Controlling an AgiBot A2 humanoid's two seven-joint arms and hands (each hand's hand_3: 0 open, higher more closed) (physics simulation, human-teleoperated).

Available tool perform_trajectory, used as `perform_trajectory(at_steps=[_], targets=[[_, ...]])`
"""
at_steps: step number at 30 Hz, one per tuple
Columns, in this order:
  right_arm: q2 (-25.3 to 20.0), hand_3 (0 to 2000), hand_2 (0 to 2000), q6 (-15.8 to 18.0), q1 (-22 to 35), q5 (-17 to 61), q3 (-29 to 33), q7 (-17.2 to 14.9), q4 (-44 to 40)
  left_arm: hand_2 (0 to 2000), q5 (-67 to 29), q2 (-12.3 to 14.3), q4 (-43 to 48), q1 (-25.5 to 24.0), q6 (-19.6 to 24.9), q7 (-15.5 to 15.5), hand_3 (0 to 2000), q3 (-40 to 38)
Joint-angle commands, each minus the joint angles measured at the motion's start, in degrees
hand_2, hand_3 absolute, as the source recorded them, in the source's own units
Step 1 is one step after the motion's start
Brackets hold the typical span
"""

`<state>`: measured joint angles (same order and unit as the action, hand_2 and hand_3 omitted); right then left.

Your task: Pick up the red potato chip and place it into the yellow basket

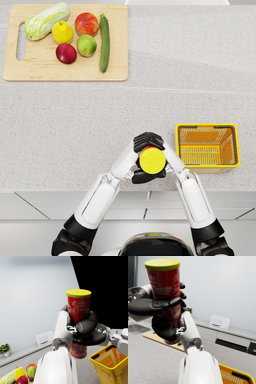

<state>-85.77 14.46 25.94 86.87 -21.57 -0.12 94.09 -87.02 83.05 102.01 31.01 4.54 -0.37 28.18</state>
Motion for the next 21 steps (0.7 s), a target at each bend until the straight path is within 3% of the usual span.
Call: perform_trajectory(at_steps=[1, 5, 9, 14, 15, 18, 21], targets=[[-0.98, 2000, 2000, 0.08, 1.63, -0.04, -1.29, -0.19, 0.31, 0, 0.04, -0.02, 2.23, 0.03, -1.63, 0.11, 1347, 0.72], [-2.31, 2000, 2000, -0.84, 4.05, -0.09, 5.73, 0.03, -0.08, 0, 0.20, -0.85, 9.52, -1.41, -3.81, 0.32, 40, -9.05], [-2.96, 2000, 2000, -3.34, 7.39, -0.10, 17.69, 0.31, 1.94, 0, 0.27, 0.08, 9.43, 0.95, -4.35, 0.36, 0, -26.29], [-1.48, 2000, 2000, -3.63, 9.24, -0.16, 28.87, 0.29, 1.75, 0, 0.33, -0.88, 5.05, 2.19, -4.51, 0.37, 0, -34.78], [-1.32, 2000, 2000, -3.57, 9.25, -0.16, 30.03, -0.82, 1.16, 0, 0.34, -0.73, 4.42, 1.95, -4.52, 0.37, 0, -35.23], [-1.50, 2000, 2000, -3.48, 7.75, -0.18, 31.23, -11.42, 0.32, 0, 0.35, -0.72, 2.51, 1.62, -4.54, 0.37, 0, -36.06], [-2.34, 2000, 2000, -3.71, 2.32, -0.19, 30.60, -16.54, 0.29, 0, 0.36, -0.77, 1.45, 1.63, -4.54, 0.37, 0, -36.76]])
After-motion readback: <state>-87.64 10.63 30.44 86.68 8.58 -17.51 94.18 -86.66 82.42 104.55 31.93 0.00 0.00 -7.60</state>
